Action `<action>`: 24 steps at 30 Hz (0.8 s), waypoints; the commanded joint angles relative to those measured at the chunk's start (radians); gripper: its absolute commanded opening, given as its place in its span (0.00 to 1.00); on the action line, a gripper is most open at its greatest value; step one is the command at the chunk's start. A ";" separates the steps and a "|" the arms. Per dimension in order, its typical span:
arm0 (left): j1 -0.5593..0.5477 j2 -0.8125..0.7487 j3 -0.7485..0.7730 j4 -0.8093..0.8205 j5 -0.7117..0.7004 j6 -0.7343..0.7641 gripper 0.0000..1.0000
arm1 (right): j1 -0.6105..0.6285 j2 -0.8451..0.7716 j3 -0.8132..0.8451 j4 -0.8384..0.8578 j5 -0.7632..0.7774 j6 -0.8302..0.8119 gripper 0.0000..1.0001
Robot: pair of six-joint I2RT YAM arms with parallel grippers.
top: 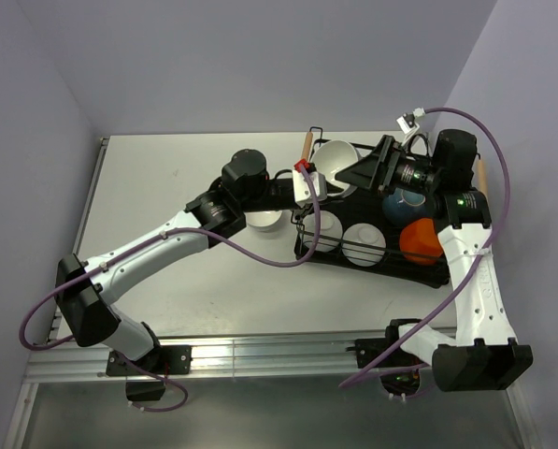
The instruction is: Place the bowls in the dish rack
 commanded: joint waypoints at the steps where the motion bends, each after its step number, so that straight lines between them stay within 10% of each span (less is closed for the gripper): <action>1: -0.005 -0.029 0.048 0.060 0.014 -0.005 0.27 | -0.029 -0.023 0.038 0.050 -0.034 0.005 0.00; 9: -0.005 -0.076 0.027 -0.014 -0.019 0.006 0.74 | -0.107 0.003 0.124 -0.041 0.035 -0.128 0.00; 24: 0.144 -0.093 0.243 -0.394 -0.173 -0.434 0.93 | -0.110 0.167 0.303 -0.331 0.558 -0.713 0.00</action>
